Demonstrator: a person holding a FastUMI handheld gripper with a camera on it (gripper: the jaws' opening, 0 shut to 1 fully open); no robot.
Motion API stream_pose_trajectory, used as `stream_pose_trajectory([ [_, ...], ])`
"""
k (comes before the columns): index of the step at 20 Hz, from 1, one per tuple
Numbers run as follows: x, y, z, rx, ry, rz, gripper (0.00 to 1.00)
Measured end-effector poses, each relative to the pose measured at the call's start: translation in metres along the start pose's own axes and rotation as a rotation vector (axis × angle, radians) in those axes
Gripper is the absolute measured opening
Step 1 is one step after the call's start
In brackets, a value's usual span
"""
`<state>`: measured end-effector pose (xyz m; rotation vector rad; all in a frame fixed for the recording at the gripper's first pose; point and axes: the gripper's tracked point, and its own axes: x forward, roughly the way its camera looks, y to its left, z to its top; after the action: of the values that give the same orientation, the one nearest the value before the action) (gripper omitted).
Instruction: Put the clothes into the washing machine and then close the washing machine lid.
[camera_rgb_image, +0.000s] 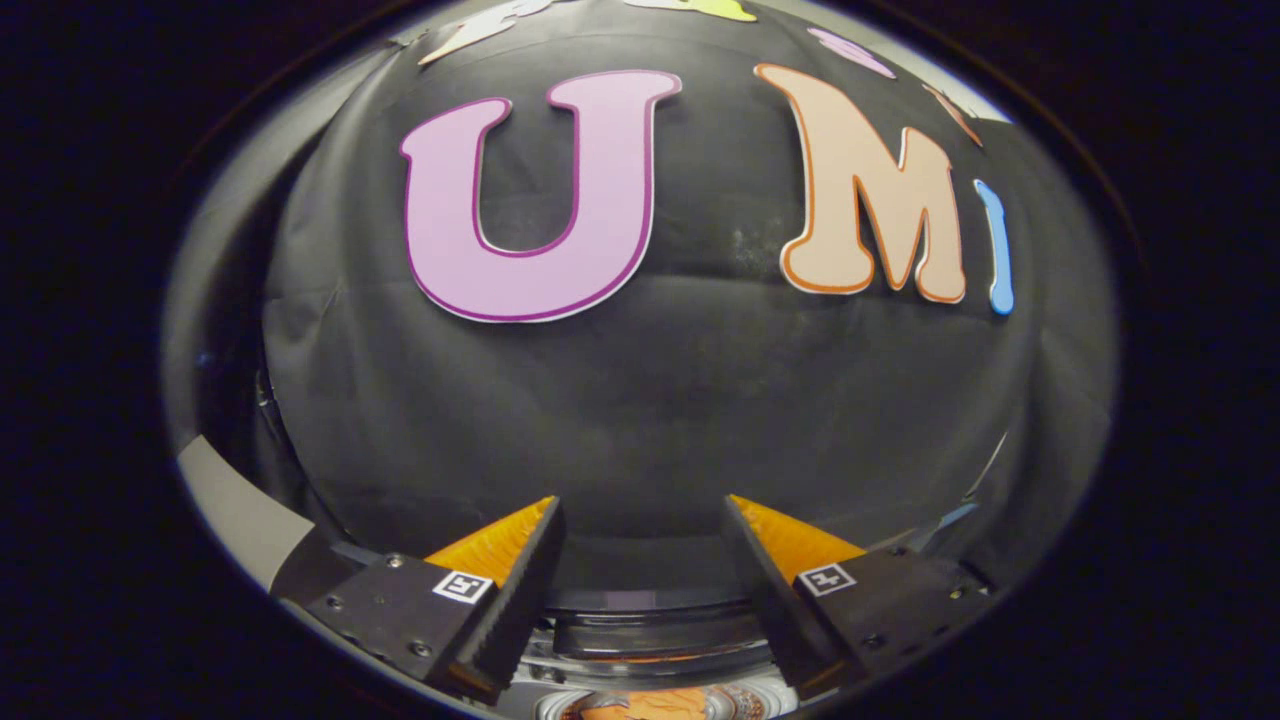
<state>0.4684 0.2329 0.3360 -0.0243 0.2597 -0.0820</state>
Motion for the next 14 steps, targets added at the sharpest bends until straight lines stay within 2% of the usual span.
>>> stream_pose_trajectory([
  [5,-0.004,0.000,0.000,0.000,0.019,0.009,0.96],
  [14,-0.047,0.001,-0.017,-0.007,0.034,0.062,0.96],
])
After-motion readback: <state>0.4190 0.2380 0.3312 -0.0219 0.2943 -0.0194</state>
